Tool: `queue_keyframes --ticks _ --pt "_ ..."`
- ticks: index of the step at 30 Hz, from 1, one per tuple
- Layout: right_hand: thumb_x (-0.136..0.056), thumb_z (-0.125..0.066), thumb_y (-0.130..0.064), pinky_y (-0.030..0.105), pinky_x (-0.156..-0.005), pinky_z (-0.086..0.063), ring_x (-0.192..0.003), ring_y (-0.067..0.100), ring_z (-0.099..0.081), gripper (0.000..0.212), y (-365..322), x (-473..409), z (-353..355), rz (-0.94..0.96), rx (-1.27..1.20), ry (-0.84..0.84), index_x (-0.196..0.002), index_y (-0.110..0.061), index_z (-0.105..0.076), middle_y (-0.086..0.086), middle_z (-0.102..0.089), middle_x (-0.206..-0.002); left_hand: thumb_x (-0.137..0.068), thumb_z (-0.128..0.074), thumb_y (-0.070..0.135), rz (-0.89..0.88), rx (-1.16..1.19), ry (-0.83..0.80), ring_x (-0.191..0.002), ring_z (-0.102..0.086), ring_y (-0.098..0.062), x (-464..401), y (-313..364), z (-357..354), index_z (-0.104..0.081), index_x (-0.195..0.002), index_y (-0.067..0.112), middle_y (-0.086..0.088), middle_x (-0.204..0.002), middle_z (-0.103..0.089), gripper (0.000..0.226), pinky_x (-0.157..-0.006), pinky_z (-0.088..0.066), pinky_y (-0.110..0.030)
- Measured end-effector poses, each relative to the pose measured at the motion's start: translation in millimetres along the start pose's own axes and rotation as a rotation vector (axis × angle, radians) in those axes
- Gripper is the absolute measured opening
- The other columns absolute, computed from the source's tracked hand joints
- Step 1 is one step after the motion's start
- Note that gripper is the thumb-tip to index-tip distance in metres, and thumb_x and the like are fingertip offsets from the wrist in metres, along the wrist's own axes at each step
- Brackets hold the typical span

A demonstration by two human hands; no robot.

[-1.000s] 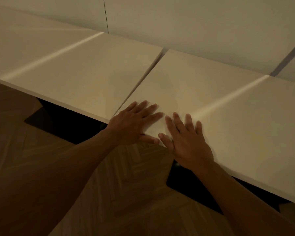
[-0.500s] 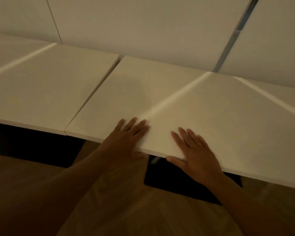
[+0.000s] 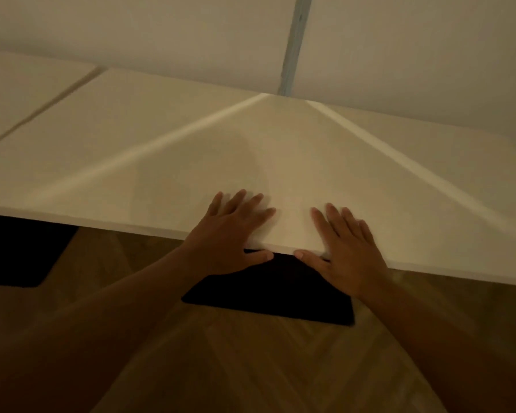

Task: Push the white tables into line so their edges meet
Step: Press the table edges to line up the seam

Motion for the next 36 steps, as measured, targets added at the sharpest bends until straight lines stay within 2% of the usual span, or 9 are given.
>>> queue_keyframes --ticks 3,6,8,10,12,16,20,26,36 --pt "-0.075 -0.011 -0.095 0.055 -0.123 -0.001 -0.155 0.026 0.007 0.103 73.6 17.7 6.7 -0.051 0.018 0.003 -0.157 -0.038 0.013 -0.003 0.007 -0.169 -0.080 -0.033 0.091 0.034 0.019 0.015 -0.156 0.008 -0.026 -35.2 46.3 2.5 0.001 -0.159 0.042 0.005 -0.170 0.005 0.099 -0.124 -0.001 -0.059" --pt "-0.067 -0.020 -0.100 0.054 -0.124 0.001 -0.154 0.023 0.011 0.116 143.7 33.0 8.9 -0.099 -0.009 -0.031 -0.156 -0.036 0.016 -0.004 0.011 -0.168 -0.073 -0.035 0.096 0.033 0.040 0.040 -0.156 0.001 -0.026 -69.7 89.3 6.0 -0.008 -0.159 0.037 0.004 -0.170 -0.002 0.108 -0.123 -0.004 -0.059" --pt "-0.061 -0.018 -0.103 0.052 -0.124 0.003 -0.154 0.022 0.016 0.125 175.7 41.0 4.7 -0.077 0.005 -0.064 -0.157 -0.031 0.016 -0.003 0.017 -0.168 -0.073 -0.037 0.096 -0.013 0.024 0.040 -0.156 0.000 -0.025 -88.4 121.5 2.4 -0.012 -0.158 0.035 0.004 -0.170 -0.004 0.108 -0.124 -0.005 -0.058" --pt "-0.061 -0.013 -0.104 0.049 -0.124 0.006 -0.153 0.021 0.020 0.127 194.5 44.8 0.8 -0.037 0.037 -0.080 -0.158 -0.027 0.015 -0.001 0.021 -0.167 -0.073 -0.035 0.096 -0.040 0.004 0.000 -0.156 0.007 -0.024 -106.9 148.9 -7.2 -0.005 -0.159 0.037 0.006 -0.170 0.004 0.108 -0.123 -0.001 -0.059" --pt "-0.064 -0.011 -0.102 0.048 -0.124 0.006 -0.152 0.019 0.021 0.124 205.3 44.5 -1.1 -0.008 0.031 -0.069 -0.159 -0.026 0.013 -0.001 0.020 -0.167 -0.074 -0.028 0.098 -0.026 0.002 -0.058 -0.155 0.015 -0.028 -121.7 166.4 -21.8 0.003 -0.159 0.040 0.006 -0.170 0.011 0.107 -0.121 0.005 -0.065" --pt "-0.065 -0.011 -0.103 0.048 -0.125 0.002 -0.154 0.022 0.017 0.122 214.6 37.2 -2.9 -0.001 0.032 -0.018 -0.159 -0.029 0.012 -0.003 0.015 -0.168 -0.072 -0.014 0.101 0.011 -0.063 -0.078 -0.155 0.012 -0.037 -130.3 170.7 -34.8 0.009 -0.158 0.042 0.003 -0.170 0.012 0.106 -0.116 0.002 -0.072" --pt "-0.068 -0.017 -0.102 0.047 -0.125 0.002 -0.154 0.023 0.015 0.120 216.3 35.6 -3.4 0.013 0.045 0.003 -0.159 -0.029 0.010 -0.003 0.013 -0.168 -0.072 -0.012 0.101 0.027 -0.056 -0.065 -0.155 0.012 -0.035 -128.8 170.9 -29.2 0.009 -0.158 0.045 0.005 -0.170 0.012 0.104 -0.116 0.003 -0.072" --pt "-0.067 -0.012 -0.103 0.049 -0.125 -0.009 -0.155 0.025 0.003 0.121 215.1 33.6 -0.9 0.022 0.054 0.046 -0.161 -0.028 -0.002 -0.002 -0.001 -0.169 -0.070 -0.015 0.102 0.055 -0.060 -0.036 -0.156 0.009 -0.033 -129.4 167.9 -25.9 0.005 -0.157 0.048 0.009 -0.170 0.006 0.105 -0.109 0.004 -0.080" --pt "-0.068 -0.016 -0.102 0.046 -0.125 -0.012 -0.156 0.021 -0.001 0.116 236.6 18.5 0.3 0.038 0.056 0.065 -0.160 -0.033 -0.001 -0.007 -0.003 -0.169 -0.069 -0.015 0.103 0.097 -0.082 0.004 -0.156 0.002 -0.031 -146.3 173.3 -28.6 0.004 -0.156 0.049 0.012 -0.170 0.001 0.104 -0.110 -0.001 -0.079"
Point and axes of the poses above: each hand's wrist, its own x-axis away from the middle knuckle, its own z-axis out of the back of the hand, y = z × x, the point moved 10 cm from there along -x, towards the middle knuckle
